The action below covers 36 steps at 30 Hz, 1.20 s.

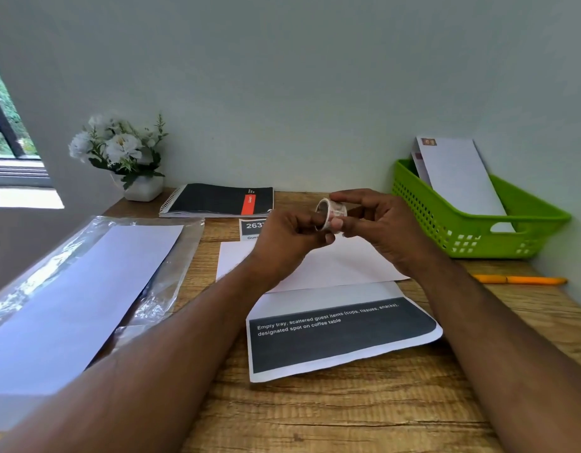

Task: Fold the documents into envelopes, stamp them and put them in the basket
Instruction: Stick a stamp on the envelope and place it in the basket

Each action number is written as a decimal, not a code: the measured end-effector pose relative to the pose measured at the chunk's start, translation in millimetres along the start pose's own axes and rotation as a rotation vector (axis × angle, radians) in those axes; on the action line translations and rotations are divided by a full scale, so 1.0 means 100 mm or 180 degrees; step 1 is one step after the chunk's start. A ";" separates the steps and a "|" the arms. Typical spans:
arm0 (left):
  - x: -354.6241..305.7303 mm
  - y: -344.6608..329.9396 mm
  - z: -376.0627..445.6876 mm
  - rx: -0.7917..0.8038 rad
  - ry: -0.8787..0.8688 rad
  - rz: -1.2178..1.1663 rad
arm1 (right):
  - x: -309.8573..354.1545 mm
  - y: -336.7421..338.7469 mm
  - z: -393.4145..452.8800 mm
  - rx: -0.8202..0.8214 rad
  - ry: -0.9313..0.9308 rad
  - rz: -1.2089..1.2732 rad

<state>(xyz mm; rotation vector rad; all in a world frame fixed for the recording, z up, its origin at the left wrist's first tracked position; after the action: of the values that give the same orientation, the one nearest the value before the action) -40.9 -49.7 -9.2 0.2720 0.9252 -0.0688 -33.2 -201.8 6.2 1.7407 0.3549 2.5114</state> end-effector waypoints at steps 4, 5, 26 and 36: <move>0.01 0.00 0.01 0.0120 0.0213 -0.0138 | -0.01 0.03 0.00 -0.0128 0.0024 0.0060; 0.02 0.00 0.01 0.0151 0.0285 -0.0176 | -0.01 0.03 0.00 -0.0135 0.0059 -0.0030; 0.11 0.00 -0.01 -0.0011 0.0571 -0.0673 | 0.22 0.00 -0.09 -0.0313 0.1229 -0.1730; 0.10 0.03 -0.01 -0.0074 0.0544 -0.0550 | 0.23 -0.01 -0.08 -0.0396 0.0960 -0.1457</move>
<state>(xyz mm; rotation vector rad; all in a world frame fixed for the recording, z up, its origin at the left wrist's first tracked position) -35.1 -46.3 -17.5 0.1777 1.1177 -0.1964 -49.3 -198.0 24.2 1.0818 0.5310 2.3833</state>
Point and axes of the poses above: each hand's wrist, its own z-axis towards the middle knuckle, its own y-axis out of the back of the hand, x = y × z, the point moved 6 cm from there along z, towards the middle knuckle, and after that the axes turned 8 degrees about -y, right-handed, at the moved point
